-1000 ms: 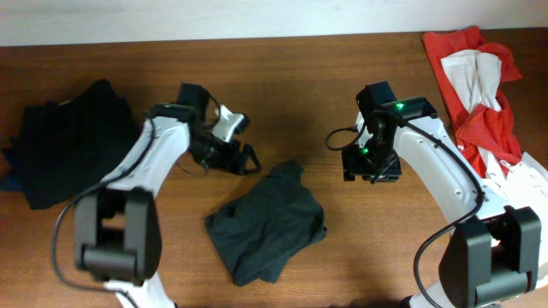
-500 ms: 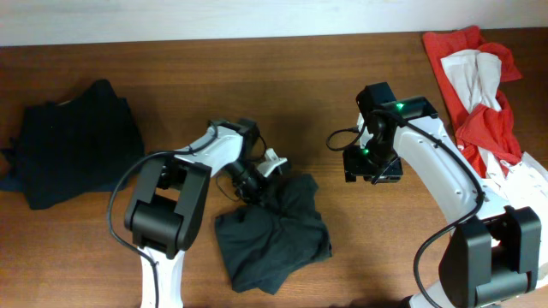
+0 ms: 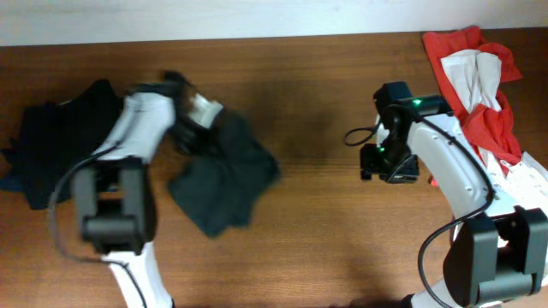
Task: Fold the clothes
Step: 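Carry the folded bundle left with the left gripper onto the dark pile, then release the bundle on the pile and retract the left gripper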
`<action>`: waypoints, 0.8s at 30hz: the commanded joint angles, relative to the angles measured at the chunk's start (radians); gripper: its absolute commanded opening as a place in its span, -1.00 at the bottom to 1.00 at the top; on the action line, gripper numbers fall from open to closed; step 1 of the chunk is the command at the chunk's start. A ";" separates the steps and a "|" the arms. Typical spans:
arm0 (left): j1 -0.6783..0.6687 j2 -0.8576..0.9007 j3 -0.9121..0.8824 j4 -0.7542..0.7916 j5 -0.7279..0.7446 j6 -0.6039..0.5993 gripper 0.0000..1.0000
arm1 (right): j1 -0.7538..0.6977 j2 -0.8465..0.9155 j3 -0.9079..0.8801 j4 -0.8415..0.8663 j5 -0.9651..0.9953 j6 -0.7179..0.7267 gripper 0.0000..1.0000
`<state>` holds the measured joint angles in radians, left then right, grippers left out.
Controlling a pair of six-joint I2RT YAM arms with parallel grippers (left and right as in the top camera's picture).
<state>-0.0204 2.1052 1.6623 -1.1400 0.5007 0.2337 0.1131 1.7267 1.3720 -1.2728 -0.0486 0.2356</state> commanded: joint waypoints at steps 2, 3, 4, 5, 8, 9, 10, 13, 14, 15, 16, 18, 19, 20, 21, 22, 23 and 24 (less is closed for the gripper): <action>0.193 -0.181 0.098 -0.005 -0.051 -0.028 -1.00 | -0.047 -0.021 0.013 -0.003 0.021 -0.004 0.25; 0.233 -0.202 0.109 0.006 -0.071 -0.034 -0.99 | -0.050 -0.021 0.013 -0.003 0.020 -0.010 0.25; 0.279 -0.221 0.120 0.030 -0.072 -0.056 -0.99 | -0.053 -0.021 0.013 -0.003 0.020 -0.018 0.25; 0.315 -0.235 0.127 0.052 -0.072 -0.065 -1.00 | -0.055 -0.021 0.013 -0.003 0.020 -0.018 0.25; 0.400 -0.255 0.136 0.119 -0.072 -0.080 -1.00 | -0.055 -0.021 0.013 -0.003 0.020 -0.018 0.25; 0.423 -0.255 0.136 0.140 -0.072 -0.094 -0.99 | -0.055 -0.021 0.013 -0.003 0.020 -0.018 0.25; 0.455 -0.254 0.136 0.166 -0.074 -0.109 -1.00 | -0.055 -0.021 0.013 -0.002 0.021 -0.018 0.25; 0.515 -0.254 0.136 0.229 -0.080 -0.138 -0.99 | -0.055 -0.021 0.013 -0.002 0.020 -0.018 0.25; 0.530 -0.254 0.136 0.246 -0.080 -0.145 -0.99 | -0.055 -0.021 0.013 -0.002 0.020 -0.018 0.26; 0.555 -0.253 0.135 0.276 -0.087 -0.144 -1.00 | -0.055 -0.021 0.013 -0.002 0.020 -0.018 0.25; 0.565 -0.251 0.135 0.288 -0.101 -0.146 -0.99 | -0.055 -0.021 0.013 -0.002 0.020 -0.018 0.25; 0.580 -0.241 0.135 0.305 -0.162 -0.163 -0.99 | -0.055 -0.021 0.013 -0.002 0.020 -0.018 0.25; 0.587 -0.232 0.135 0.310 -0.192 -0.163 -0.97 | -0.055 -0.021 0.013 -0.002 0.020 -0.018 0.25; 0.591 -0.221 0.135 0.311 -0.211 -0.163 -0.97 | -0.055 -0.021 0.013 -0.003 0.020 -0.018 0.25; 0.598 -0.203 0.135 0.314 -0.237 -0.164 -0.97 | -0.055 -0.021 0.013 -0.003 0.019 -0.017 0.25; 0.605 -0.187 0.135 0.320 -0.251 -0.171 -0.97 | -0.055 -0.021 0.013 -0.004 0.019 -0.017 0.26; 0.614 -0.170 0.135 0.334 -0.258 -0.187 -0.98 | -0.055 -0.021 0.013 -0.006 0.019 -0.018 0.25; 0.621 -0.157 0.135 0.346 -0.257 -0.198 -0.98 | -0.055 -0.021 0.013 -0.007 0.019 -0.018 0.25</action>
<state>0.5709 1.8969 1.7760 -0.8349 0.3107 0.0761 0.0666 1.7267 1.3720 -1.2755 -0.0448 0.2241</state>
